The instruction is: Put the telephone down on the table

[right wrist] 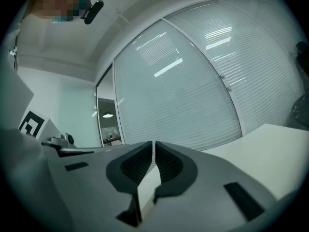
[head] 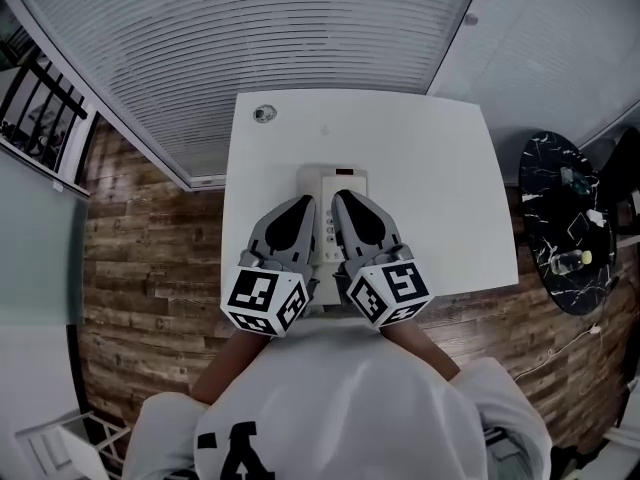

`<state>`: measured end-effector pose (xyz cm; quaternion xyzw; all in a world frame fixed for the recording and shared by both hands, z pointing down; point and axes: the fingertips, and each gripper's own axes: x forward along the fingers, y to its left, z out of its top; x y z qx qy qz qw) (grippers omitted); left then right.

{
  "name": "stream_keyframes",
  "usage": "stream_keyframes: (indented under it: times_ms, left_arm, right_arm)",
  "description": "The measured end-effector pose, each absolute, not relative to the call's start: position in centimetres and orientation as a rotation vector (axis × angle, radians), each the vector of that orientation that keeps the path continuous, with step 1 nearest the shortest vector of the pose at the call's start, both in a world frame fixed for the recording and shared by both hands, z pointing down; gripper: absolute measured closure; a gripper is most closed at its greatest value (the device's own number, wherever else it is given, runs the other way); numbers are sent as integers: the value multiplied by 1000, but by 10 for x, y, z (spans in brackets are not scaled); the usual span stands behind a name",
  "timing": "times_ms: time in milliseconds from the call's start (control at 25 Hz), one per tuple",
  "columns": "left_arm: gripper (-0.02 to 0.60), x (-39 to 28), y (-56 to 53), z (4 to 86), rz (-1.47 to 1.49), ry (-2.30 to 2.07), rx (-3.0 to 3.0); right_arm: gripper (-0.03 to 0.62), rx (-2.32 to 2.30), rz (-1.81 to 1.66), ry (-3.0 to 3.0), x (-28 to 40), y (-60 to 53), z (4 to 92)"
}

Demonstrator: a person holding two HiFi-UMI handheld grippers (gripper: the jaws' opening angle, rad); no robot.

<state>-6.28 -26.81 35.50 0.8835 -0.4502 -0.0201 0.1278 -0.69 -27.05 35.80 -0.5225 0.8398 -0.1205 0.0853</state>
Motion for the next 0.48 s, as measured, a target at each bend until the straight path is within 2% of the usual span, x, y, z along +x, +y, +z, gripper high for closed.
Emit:
stream_keyframes:
  times_ms: [480]
  left_arm:
    - [577, -10, -203, 349, -139, -1348, 2545]
  right_arm:
    - [553, -1591, -212, 2609, 51, -202, 355]
